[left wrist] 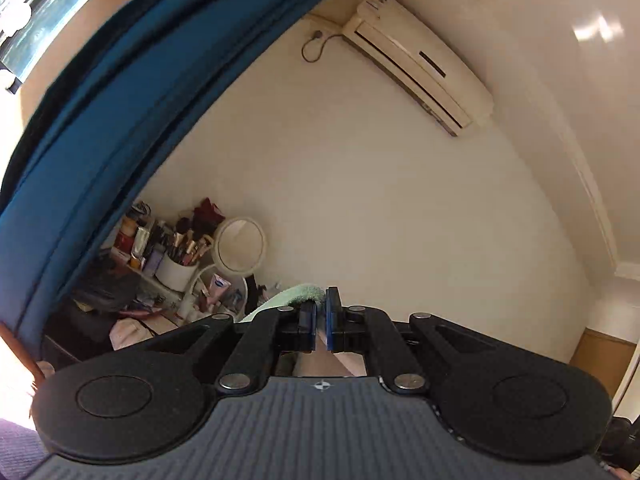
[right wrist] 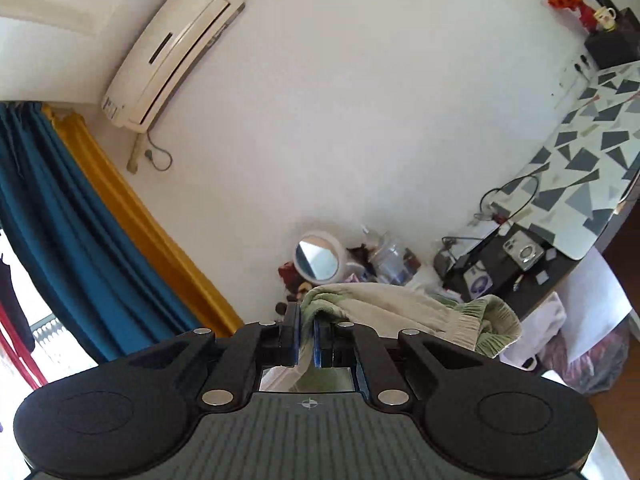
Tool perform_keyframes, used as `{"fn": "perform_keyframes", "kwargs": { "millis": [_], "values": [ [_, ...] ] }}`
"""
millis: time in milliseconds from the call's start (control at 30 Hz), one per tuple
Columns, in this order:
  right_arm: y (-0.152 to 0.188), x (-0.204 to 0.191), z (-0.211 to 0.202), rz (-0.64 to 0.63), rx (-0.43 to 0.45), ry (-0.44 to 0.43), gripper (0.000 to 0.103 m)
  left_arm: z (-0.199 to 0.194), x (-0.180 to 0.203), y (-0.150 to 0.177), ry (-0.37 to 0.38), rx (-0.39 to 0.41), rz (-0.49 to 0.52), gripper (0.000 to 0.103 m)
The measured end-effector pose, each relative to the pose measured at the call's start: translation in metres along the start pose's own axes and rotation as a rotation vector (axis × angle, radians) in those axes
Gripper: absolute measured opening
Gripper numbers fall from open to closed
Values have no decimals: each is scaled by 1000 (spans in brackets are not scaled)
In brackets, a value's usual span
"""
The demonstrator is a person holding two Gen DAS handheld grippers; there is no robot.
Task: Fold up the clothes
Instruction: 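Carry the held pants with both grippers to the patterned table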
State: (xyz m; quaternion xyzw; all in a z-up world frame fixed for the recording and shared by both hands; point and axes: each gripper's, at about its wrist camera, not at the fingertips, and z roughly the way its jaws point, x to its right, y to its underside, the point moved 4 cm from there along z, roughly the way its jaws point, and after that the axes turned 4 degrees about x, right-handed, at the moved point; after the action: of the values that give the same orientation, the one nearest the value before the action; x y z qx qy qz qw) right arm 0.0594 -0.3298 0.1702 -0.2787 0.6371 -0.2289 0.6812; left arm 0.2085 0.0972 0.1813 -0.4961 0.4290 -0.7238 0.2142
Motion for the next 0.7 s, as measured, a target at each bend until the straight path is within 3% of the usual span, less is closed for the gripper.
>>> {"fn": "perform_keyframes", "kwargs": {
  "millis": [300, 433, 600, 700],
  "values": [
    [-132, 152, -130, 24, 88, -2, 6, 54, 149, 123, 78, -49, -35, 4],
    [-182, 213, -189, 11, 89, 72, 6, 99, 206, 183, 126, -96, -123, 4],
    [-220, 263, -238, 14, 78, 163, 6, 141, 251, 233, 181, -170, -142, 4],
    [-230, 283, -260, 7, 120, 210, 6, 171, 282, 263, 235, -222, -123, 4]
  ]
}}
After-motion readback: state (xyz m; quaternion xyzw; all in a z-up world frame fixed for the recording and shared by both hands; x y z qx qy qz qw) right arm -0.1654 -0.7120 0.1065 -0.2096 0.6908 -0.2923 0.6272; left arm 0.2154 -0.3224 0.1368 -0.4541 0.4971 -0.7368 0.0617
